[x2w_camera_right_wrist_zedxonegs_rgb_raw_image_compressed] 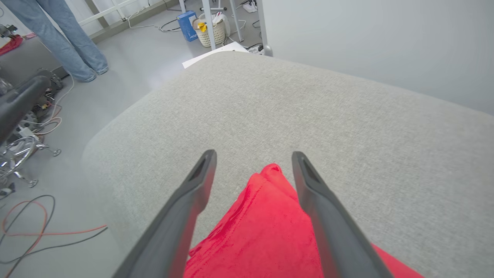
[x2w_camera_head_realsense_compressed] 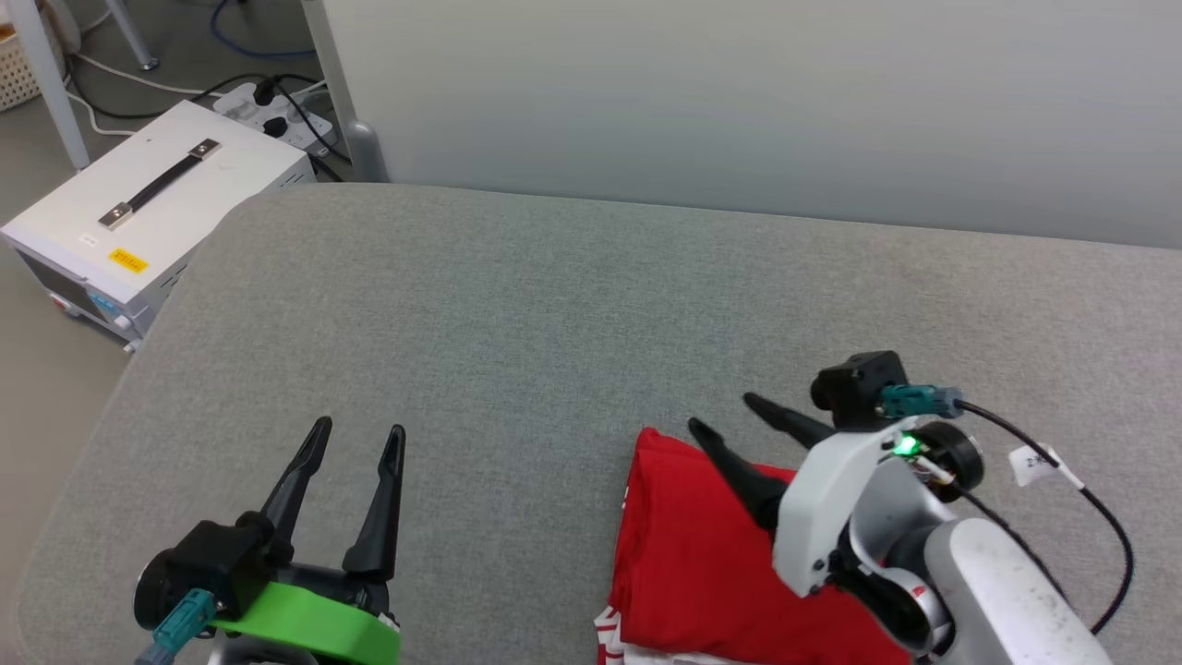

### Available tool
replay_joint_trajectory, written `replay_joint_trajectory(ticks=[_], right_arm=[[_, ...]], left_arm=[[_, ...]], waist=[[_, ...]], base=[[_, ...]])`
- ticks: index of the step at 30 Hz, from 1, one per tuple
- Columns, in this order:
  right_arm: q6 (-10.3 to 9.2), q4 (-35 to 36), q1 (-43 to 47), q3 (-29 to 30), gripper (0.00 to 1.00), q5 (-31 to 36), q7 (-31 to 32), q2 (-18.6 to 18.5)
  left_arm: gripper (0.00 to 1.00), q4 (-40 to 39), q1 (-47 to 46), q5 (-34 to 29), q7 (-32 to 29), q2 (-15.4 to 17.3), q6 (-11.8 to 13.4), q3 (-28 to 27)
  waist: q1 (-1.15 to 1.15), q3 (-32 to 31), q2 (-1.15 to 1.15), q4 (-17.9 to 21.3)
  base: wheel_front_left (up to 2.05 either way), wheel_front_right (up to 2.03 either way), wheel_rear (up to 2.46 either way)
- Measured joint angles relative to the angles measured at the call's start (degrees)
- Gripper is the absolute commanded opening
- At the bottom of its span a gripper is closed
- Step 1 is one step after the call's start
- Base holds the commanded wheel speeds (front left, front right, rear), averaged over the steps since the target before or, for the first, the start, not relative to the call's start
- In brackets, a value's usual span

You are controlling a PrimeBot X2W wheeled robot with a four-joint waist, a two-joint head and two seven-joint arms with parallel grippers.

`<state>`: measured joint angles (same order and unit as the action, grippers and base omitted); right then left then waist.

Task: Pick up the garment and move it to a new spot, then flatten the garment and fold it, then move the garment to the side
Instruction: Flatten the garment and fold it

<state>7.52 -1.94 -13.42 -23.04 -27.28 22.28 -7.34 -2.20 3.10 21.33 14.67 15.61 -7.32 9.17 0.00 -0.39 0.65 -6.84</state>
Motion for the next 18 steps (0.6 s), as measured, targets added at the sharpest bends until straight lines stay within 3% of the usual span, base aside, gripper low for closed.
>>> replay_joint_trajectory(ticks=[7,18], right_arm=[[0.00,-0.49,-2.48,4.30,1.00,11.56,-7.38,-7.32],[0.00,1.12,-0.12,16.71,1.00,18.86,-20.29,-10.36]], left_arm=[[1.00,-0.16,0.01,0.01,0.00,-0.32,0.00,0.00],[1.00,-0.31,0.04,0.66,0.00,-1.03,0.00,0.16]], waist=[[0.00,-0.41,0.00,2.18],[0.00,-0.43,0.00,5.42]], base=[[0.00,0.00,0.00],[0.00,0.00,0.00]])
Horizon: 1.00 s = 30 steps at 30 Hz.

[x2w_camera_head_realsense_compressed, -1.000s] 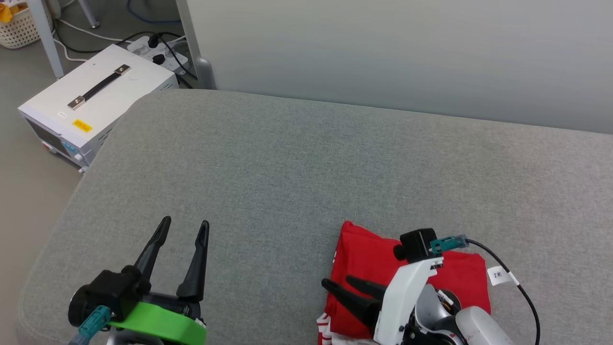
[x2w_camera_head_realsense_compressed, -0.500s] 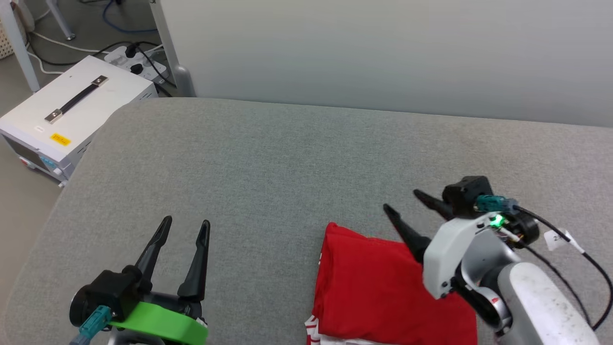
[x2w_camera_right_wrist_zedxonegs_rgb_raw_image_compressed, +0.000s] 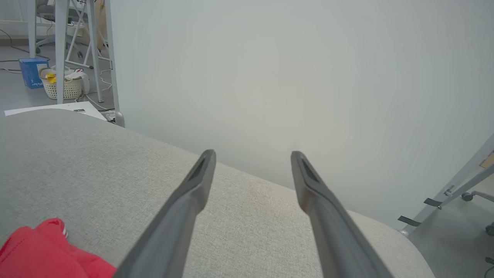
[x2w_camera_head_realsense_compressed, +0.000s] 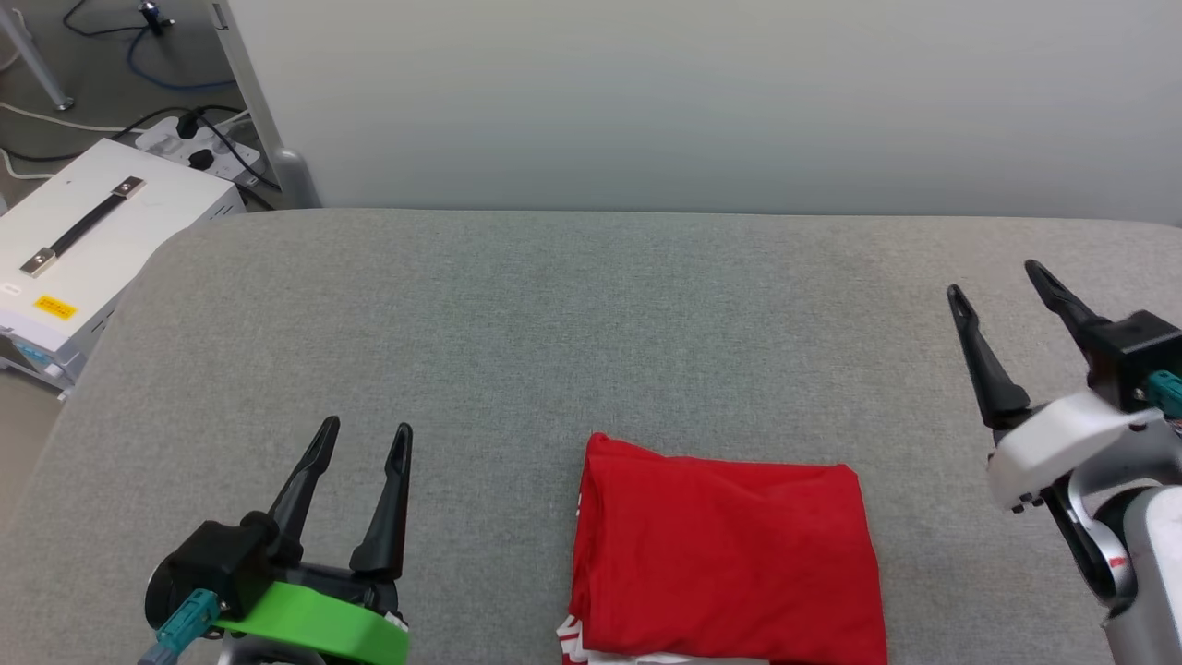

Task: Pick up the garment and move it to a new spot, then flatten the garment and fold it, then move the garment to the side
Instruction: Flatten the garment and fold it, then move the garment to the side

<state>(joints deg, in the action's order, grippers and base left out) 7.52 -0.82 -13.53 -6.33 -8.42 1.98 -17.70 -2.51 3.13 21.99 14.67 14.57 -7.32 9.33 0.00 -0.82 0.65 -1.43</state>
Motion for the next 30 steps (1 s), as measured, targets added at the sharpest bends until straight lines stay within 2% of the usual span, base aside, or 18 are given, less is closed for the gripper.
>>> replay_joint_trajectory(ticks=[7,15,21,30], right_arm=[[0.01,4.56,8.00,7.11,1.00,0.15,-5.88,1.87],[0.01,7.91,17.16,12.46,1.00,1.98,-11.23,8.34],[0.00,7.60,20.74,12.27,1.00,3.25,-11.82,11.03],[0.01,7.27,20.66,11.43,1.00,4.42,-11.06,11.00]], left_arm=[[1.00,-0.07,0.02,1.12,0.00,-1.21,0.00,-1.13],[1.00,1.53,0.48,1.08,0.00,-3.27,0.00,-1.53],[1.00,2.65,1.41,0.14,0.00,-3.45,0.00,-1.56],[1.00,3.24,1.46,0.15,0.00,-3.47,0.00,-0.57]], waist=[[0.00,0.21,0.00,0.42],[0.00,-0.17,0.00,-0.39],[0.00,-0.46,0.00,-0.33],[0.00,-0.47,0.00,-0.14]], base=[[0.00,0.00,0.00],[0.00,0.00,0.00],[0.00,0.00,0.00],[0.00,0.00,0.00]])
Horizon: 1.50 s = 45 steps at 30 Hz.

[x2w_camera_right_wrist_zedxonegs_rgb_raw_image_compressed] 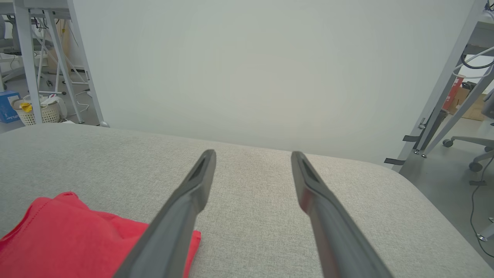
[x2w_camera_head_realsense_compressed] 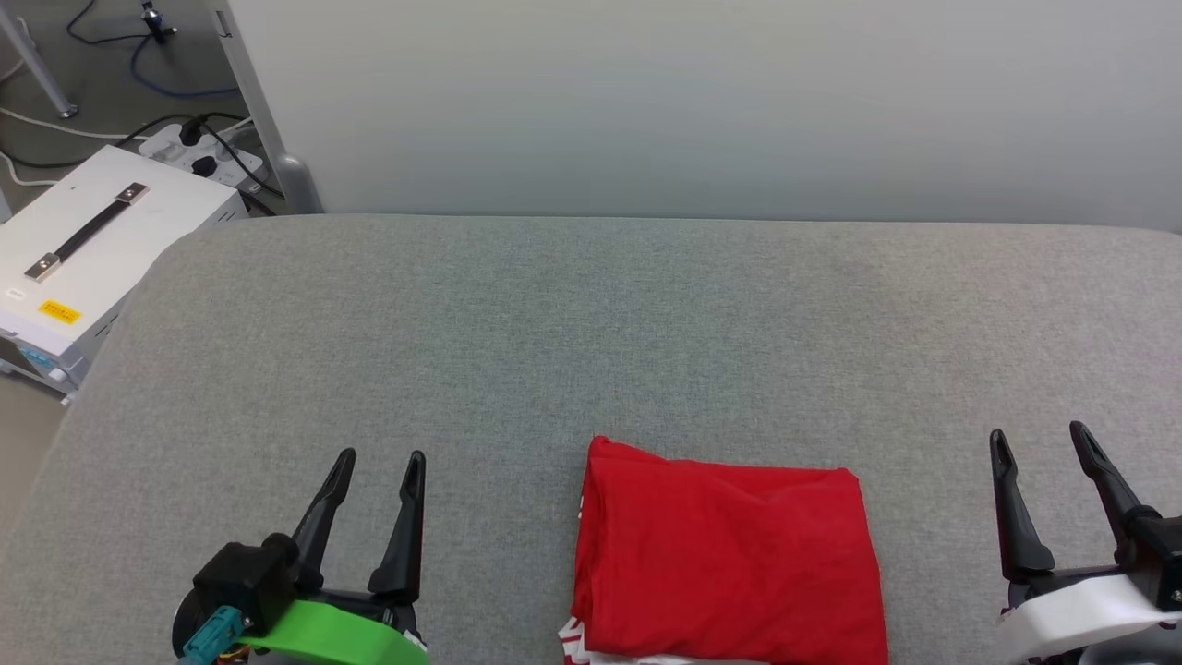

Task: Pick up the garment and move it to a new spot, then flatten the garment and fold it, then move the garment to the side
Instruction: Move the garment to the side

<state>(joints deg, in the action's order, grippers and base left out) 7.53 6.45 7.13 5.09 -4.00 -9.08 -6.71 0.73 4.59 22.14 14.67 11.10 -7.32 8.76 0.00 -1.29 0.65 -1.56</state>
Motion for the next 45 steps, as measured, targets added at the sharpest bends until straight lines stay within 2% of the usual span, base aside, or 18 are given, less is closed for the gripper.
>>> replay_joint_trajectory(ticks=[7,11,16,23,30,41,42,43,44,45], right_arm=[[0.00,0.09,-0.02,-0.79,1.00,-1.78,4.08,-0.58],[0.00,0.16,-0.10,-2.69,1.00,-3.69,11.28,-1.37],[0.00,-0.31,-0.24,-6.86,1.00,-7.64,23.58,-3.41],[0.00,-1.94,-0.49,-8.95,1.00,-11.58,34.40,-3.31],[0.00,-5.05,-3.11,-7.60,1.00,-11.66,40.81,-1.83],[-0.01,-9.79,-5.03,-8.25,1.00,-12.00,46.10,-1.18],[-0.03,-10.10,-5.04,-8.45,0.78,-12.00,46.22,-1.32],[-0.04,-10.36,-5.11,-8.66,0.31,-12.00,46.21,-1.48],[-0.05,-10.55,-5.25,-8.91,0.00,-11.95,46.20,-1.67],[-0.05,-10.73,-5.46,-9.29,0.00,-11.88,46.04,-1.90]], left_arm=[[1.00,-0.16,-0.01,0.02,0.00,0.04,0.00,0.34],[1.00,-0.47,-0.04,0.04,0.00,0.13,0.00,0.68],[1.00,-0.64,-0.23,0.12,0.00,0.52,0.00,1.27],[1.00,-0.33,-1.31,0.23,0.00,1.00,0.00,2.26],[1.00,-0.24,-3.39,0.52,0.00,1.05,0.00,3.20],[1.00,0.21,-4.81,0.52,0.00,1.12,0.00,3.67],[1.00,0.27,-4.82,0.52,0.00,1.12,-0.01,3.69],[1.00,0.34,-4.82,0.52,0.00,1.12,-0.01,3.69],[1.00,0.40,-4.82,0.52,0.00,1.12,-0.01,3.68],[1.00,0.45,-4.82,0.52,0.00,1.13,0.00,3.66]], waist=[[0.00,0.08,0.00,-0.59],[0.00,0.75,0.00,-1.01],[0.00,2.27,0.00,-1.63],[0.00,4.46,0.00,-3.16],[0.00,6.98,0.00,-4.82],[0.00,10.17,0.00,-7.36],[0.00,10.30,0.00,-7.49],[0.00,10.37,0.00,-7.58],[0.00,10.35,0.00,-7.59],[0.00,10.29,0.00,-7.53]], base=[[0.00,0.00,0.00],[0.00,0.00,0.00],[0.00,0.00,0.00],[0.00,0.00,0.00],[0.00,0.00,0.00],[0.00,0.00,0.00],[0.00,0.00,0.00],[0.00,0.00,0.00],[0.00,0.00,0.00],[0.00,0.00,0.00]])
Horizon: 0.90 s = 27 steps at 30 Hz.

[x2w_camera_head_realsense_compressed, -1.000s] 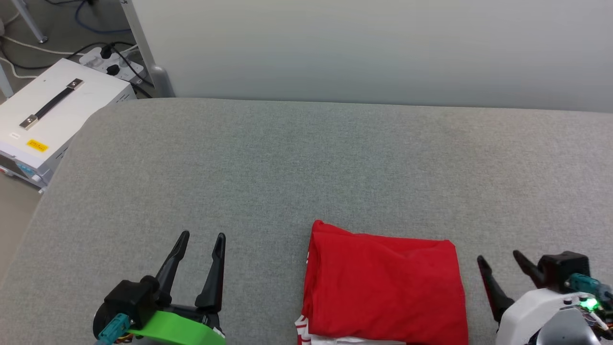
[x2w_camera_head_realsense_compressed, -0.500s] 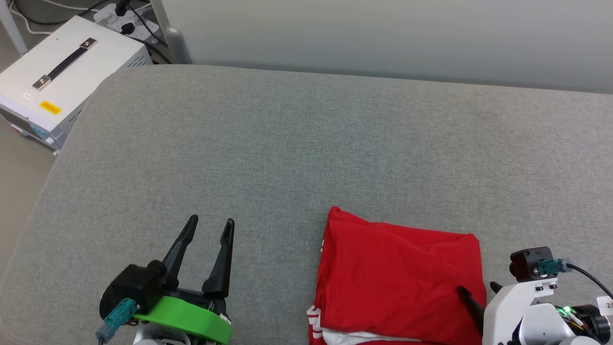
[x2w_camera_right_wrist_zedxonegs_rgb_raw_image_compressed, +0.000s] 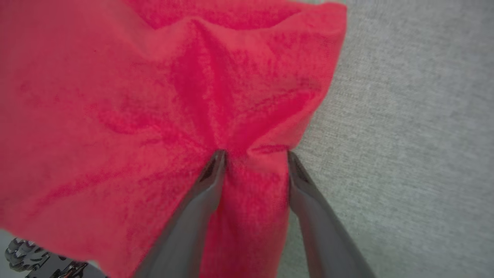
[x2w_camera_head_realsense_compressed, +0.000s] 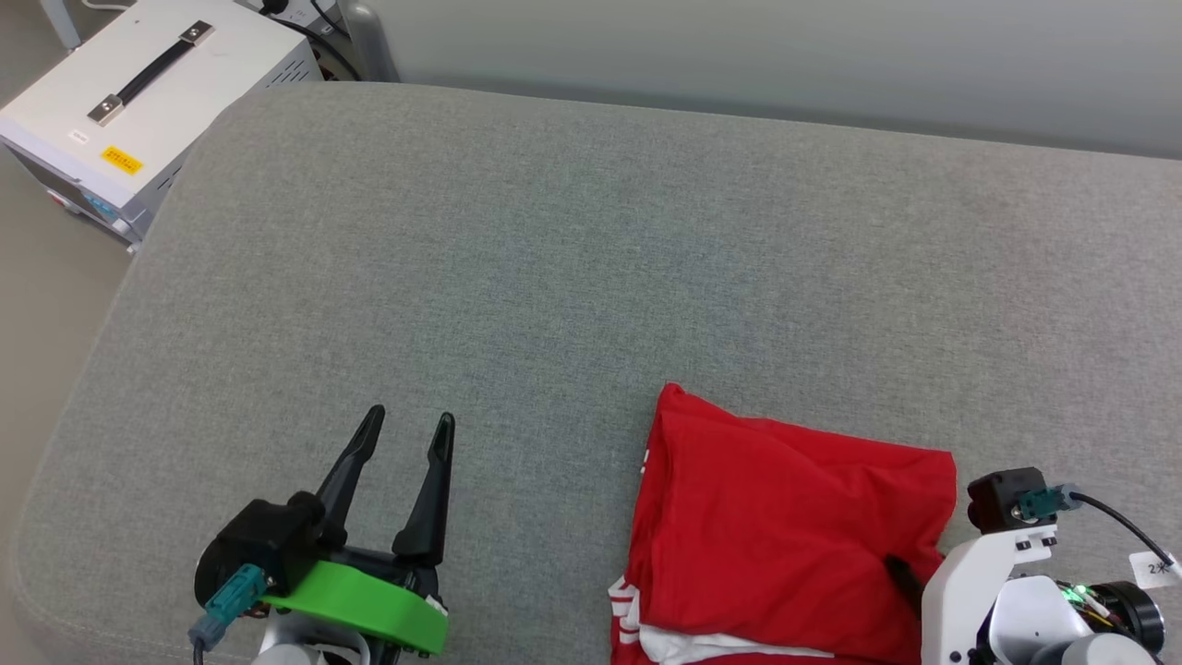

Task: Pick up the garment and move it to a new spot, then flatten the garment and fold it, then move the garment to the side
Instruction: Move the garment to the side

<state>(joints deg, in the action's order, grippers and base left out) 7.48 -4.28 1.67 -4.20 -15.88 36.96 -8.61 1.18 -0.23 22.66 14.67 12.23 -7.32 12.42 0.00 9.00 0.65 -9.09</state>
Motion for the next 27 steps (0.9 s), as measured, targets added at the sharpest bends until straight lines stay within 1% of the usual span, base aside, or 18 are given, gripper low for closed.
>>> replay_joint_trajectory(ticks=[4,6,10,13,16,19,23,25,27], right_arm=[[0.05,-0.08,-0.90,-1.43,0.00,0.34,-1.85,-0.70],[0.10,0.41,-1.35,-2.52,0.00,1.18,-3.01,-1.75],[0.11,2.63,-2.47,-5.47,0.00,5.43,-5.17,-6.53],[0.11,5.32,-3.96,-8.28,0.00,7.57,-5.55,-11.15],[0.11,7.65,-5.98,-10.87,0.00,7.95,-5.45,-16.24],[0.10,9.20,-8.65,-13.74,0.00,8.61,-4.98,-22.73],[0.09,9.48,-11.88,-16.18,0.00,7.81,-4.39,-29.48],[0.10,8.82,-14.11,-17.53,0.00,8.31,-4.80,-33.49],[0.10,7.48,-15.46,-17.73,0.00,8.22,-5.06,-36.10]], left_arm=[[1.00,0.22,0.00,-0.01,0.00,0.13,0.00,-0.03],[1.00,0.26,0.00,-0.02,0.01,0.21,0.00,-0.03],[1.00,0.22,0.03,-0.09,0.01,0.21,-0.01,0.08],[1.00,0.05,0.07,-0.11,0.01,0.21,-0.01,0.26],[1.00,0.01,0.09,-1.02,0.00,0.19,0.00,0.42],[1.00,-0.29,0.05,-1.81,0.00,0.10,-0.01,2.01],[1.00,-0.81,-0.47,-3.22,0.00,0.49,-0.01,3.92],[1.00,-1.52,-1.49,-4.03,0.01,0.81,-0.01,4.85],[1.00,-2.46,-2.80,-4.66,0.01,0.90,-0.01,5.45]], waist=[[0.00,-0.60,0.00,0.61],[0.00,-1.00,0.00,1.12],[0.00,-1.94,0.00,2.64],[0.00,-2.49,0.00,4.25],[0.00,-2.83,0.00,6.18],[0.00,-2.90,0.00,8.62],[0.00,-2.36,0.00,11.81],[0.00,-1.75,0.00,13.64],[0.00,-0.95,0.00,15.15]], base=[[0.00,0.00,0.00],[0.00,0.00,0.00],[0.00,0.00,0.00],[0.00,0.00,0.00],[0.00,0.00,0.00],[0.00,0.00,0.00],[0.00,0.00,0.00],[0.00,0.00,0.00],[0.00,0.00,0.00]])
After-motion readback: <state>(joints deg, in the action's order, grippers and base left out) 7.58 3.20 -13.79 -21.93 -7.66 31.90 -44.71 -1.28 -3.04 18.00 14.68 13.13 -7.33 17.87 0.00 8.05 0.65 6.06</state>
